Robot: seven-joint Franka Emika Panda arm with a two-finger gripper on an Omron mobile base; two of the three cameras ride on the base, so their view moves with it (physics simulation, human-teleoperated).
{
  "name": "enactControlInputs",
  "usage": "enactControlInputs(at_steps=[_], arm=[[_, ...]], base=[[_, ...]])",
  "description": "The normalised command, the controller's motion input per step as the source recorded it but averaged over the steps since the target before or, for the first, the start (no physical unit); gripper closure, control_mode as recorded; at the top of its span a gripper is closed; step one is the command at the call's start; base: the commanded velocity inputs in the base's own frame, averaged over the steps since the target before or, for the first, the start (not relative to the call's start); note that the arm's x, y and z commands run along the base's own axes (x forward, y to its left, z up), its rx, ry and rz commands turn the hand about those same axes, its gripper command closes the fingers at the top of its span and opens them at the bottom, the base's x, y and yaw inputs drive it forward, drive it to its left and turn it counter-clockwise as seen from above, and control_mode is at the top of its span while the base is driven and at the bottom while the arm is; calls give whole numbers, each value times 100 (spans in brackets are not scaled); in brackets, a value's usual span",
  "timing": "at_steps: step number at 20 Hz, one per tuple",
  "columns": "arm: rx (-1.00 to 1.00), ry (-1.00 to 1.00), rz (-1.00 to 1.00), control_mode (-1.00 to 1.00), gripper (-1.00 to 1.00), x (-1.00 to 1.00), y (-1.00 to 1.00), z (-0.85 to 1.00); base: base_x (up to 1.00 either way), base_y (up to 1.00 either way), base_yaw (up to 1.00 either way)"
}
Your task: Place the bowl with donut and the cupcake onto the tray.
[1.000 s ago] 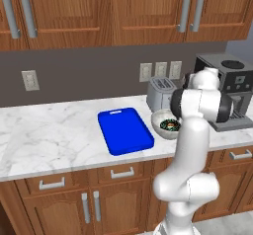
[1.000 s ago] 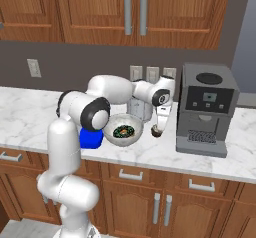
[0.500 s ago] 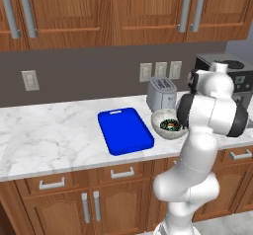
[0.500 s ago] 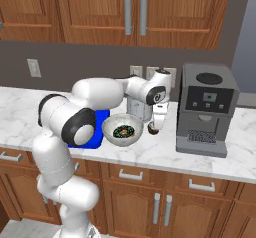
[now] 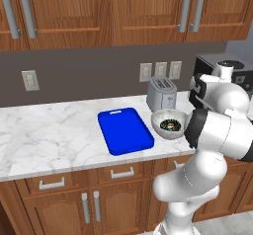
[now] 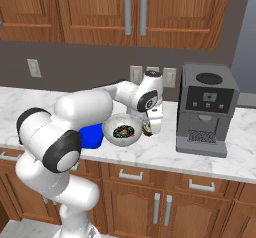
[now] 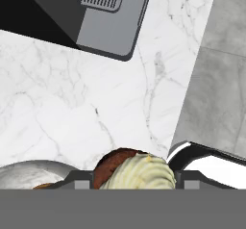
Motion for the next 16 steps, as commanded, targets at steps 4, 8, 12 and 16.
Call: enactControlInputs(at_steps=[4,8,12,16], arm=[[0,-5,18,-100,100,-10,22,23],[0,-2,18,-100,100,-1,27,26],[0,0,21,-100,100,0,35,17],[0,0,22,-100,100,0,43,12]], base=[[0,0,0],[0,0,0],[0,0,0],[0,0,0]])
